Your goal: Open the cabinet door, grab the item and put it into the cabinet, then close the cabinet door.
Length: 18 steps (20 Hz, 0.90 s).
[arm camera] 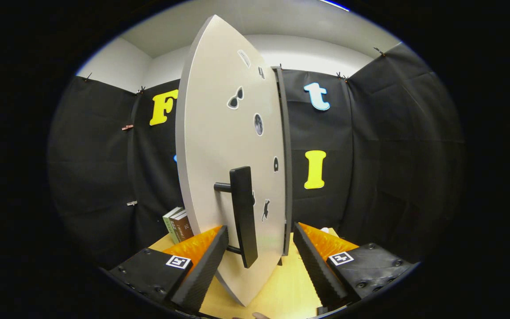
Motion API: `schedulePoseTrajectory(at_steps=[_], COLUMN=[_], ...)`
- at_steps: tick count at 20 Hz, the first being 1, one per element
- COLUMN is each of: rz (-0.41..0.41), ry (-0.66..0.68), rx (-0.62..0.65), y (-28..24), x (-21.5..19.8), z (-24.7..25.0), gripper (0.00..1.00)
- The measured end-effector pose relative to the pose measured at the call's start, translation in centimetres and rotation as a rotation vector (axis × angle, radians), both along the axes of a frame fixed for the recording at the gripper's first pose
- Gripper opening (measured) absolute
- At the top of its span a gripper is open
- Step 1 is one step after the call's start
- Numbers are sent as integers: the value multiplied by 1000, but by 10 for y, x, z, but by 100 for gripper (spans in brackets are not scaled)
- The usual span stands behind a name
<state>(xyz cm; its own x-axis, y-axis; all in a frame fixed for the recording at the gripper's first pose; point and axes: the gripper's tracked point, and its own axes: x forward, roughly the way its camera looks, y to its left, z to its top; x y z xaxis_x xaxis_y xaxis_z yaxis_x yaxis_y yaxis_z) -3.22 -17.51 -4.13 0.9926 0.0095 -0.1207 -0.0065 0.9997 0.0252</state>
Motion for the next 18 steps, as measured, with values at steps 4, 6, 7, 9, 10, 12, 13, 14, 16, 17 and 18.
schedulePoseTrajectory(at_steps=[4,6,7,9,10,12,13,14,16,17,18], rz=[5,-2,-13,16,31,53,57,55,8,-23,-48], ry=[-3,-20,-41,-58,-55,-57,-60,-65,-77,-78,-82], rx=[0,-32,-54,-69,-66,-72,-72,-69,-71,-81,-94], y=[49,69,76,102,114,129,130,130,122,116,110], x=[29,46,53,60,60,57,54,53,54,56,56], z=[-8,-10,-7,-7,-9,-8,-6,-3,1,2,3], gripper=[97,97,98,99,100,98,98,98,98,98,98])
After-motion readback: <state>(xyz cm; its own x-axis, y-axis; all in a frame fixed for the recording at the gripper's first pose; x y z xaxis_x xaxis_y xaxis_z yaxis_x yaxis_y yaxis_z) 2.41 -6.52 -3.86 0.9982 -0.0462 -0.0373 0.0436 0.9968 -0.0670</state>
